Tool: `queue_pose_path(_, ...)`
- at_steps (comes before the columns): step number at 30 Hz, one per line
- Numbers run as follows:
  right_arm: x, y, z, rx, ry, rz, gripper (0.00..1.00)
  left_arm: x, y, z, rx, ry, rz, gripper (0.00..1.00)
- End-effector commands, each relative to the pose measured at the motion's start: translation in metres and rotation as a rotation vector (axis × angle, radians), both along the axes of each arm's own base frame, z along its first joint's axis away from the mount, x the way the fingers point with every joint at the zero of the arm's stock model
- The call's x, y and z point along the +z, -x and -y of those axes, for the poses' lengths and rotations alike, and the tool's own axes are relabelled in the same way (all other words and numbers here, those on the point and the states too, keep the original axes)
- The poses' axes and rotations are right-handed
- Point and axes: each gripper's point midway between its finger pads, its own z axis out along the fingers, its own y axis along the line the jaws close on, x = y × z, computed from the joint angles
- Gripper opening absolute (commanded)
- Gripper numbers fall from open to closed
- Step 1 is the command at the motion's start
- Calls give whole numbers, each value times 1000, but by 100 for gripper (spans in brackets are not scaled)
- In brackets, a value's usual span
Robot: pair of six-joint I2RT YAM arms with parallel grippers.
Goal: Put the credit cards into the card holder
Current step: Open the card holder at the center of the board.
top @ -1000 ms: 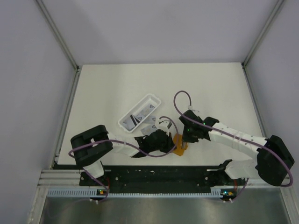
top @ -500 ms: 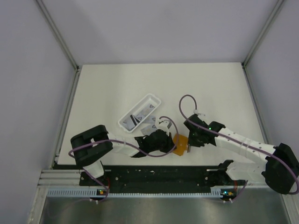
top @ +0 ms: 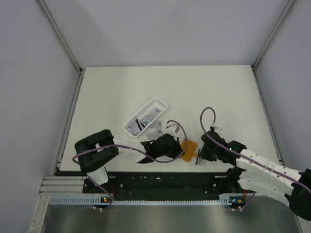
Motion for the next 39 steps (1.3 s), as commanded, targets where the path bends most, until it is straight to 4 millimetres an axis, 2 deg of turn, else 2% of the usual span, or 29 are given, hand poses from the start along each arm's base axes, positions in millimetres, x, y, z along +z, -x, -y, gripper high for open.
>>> queue_pose_path(1, 1, -2, -17, -6, -131, 50, 0, 1, 0, 7, -25, -10, 4, 0)
queue_pose_path(13, 11, -6, -18, -23, -243, 159, 0, 9, 2, 9, -45, -4, 9, 0)
queue_pose_path(18, 7, -5, -17, -21, -233, 153, 0, 31, -2, 12, -49, 16, 44, 0)
queue_pose_path(22, 8, -7, -16, -23, -229, 160, 0, 48, -15, 2, -11, 13, 74, 0)
queue_pose_path(24, 8, -8, -16, -20, -227, 167, 0, 49, -24, -8, 12, 10, 76, 0)
queue_pose_path(30, 7, -9, -16, -17, -218, 167, 0, 30, -40, -33, 64, -34, 49, 0)
queue_pose_path(37, 8, -11, -18, -28, -225, 165, 0, 5, -38, -32, 54, -78, -1, 0)
queue_pose_path(39, 8, -11, -19, -30, -226, 164, 0, 3, -36, -28, 46, -70, -10, 0)
